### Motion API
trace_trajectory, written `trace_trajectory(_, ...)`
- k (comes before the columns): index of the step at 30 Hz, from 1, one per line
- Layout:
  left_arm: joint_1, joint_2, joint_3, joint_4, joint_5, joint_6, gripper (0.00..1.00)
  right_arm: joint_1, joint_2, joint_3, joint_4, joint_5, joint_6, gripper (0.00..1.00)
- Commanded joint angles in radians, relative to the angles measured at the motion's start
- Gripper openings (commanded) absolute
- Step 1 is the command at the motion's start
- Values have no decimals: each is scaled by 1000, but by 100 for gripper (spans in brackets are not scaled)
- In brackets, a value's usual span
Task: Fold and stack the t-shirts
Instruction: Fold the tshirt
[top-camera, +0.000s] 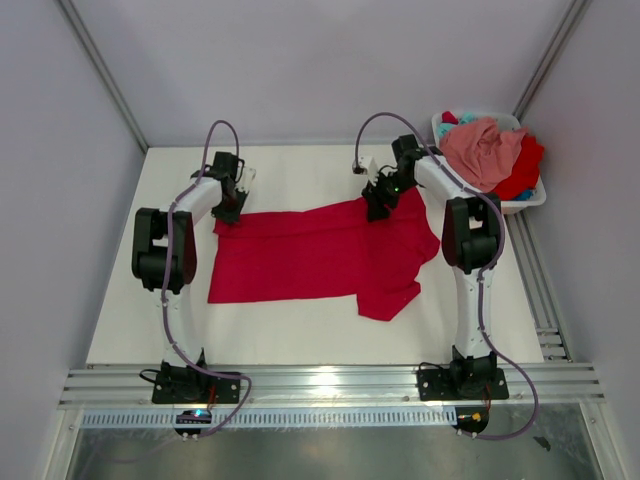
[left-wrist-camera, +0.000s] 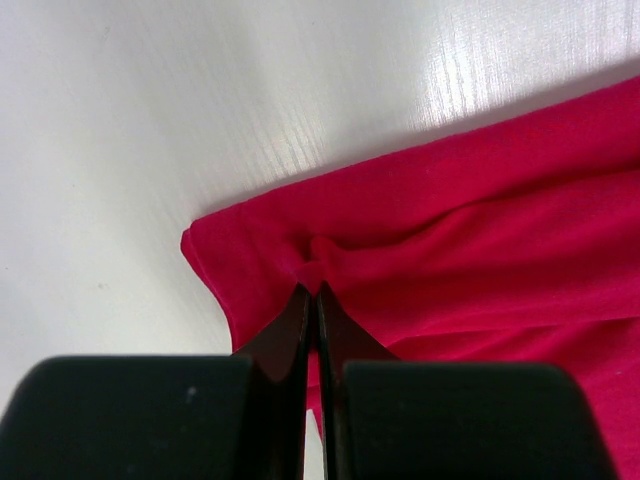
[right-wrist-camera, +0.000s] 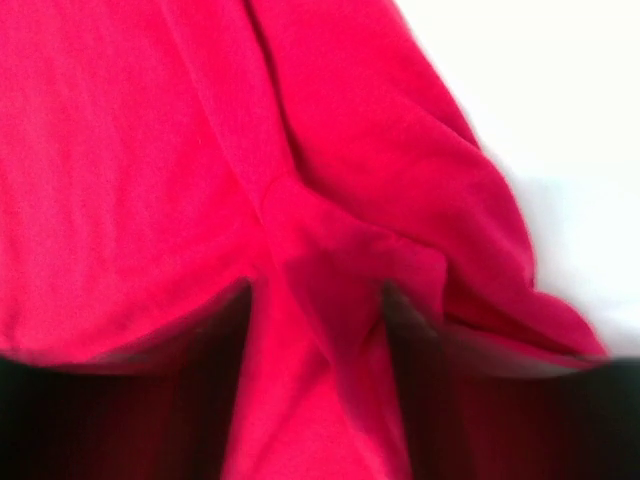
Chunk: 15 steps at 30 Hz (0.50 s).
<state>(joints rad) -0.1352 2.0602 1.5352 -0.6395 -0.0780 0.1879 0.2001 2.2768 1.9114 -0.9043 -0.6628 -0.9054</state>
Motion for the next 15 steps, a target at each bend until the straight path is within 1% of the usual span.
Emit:
trace_trajectory(1, 0, -6, 29, 14, 4, -5, 0, 1, -13, 9, 2, 3, -26, 66)
trace_trajectory(6, 0, -6, 26, 11, -2, -4, 0, 1, -16, 6, 28, 9, -7, 70)
trace_trajectory(15, 0, -8, 31, 9, -3, -2, 0, 4, 1, 8, 51, 45, 5, 70)
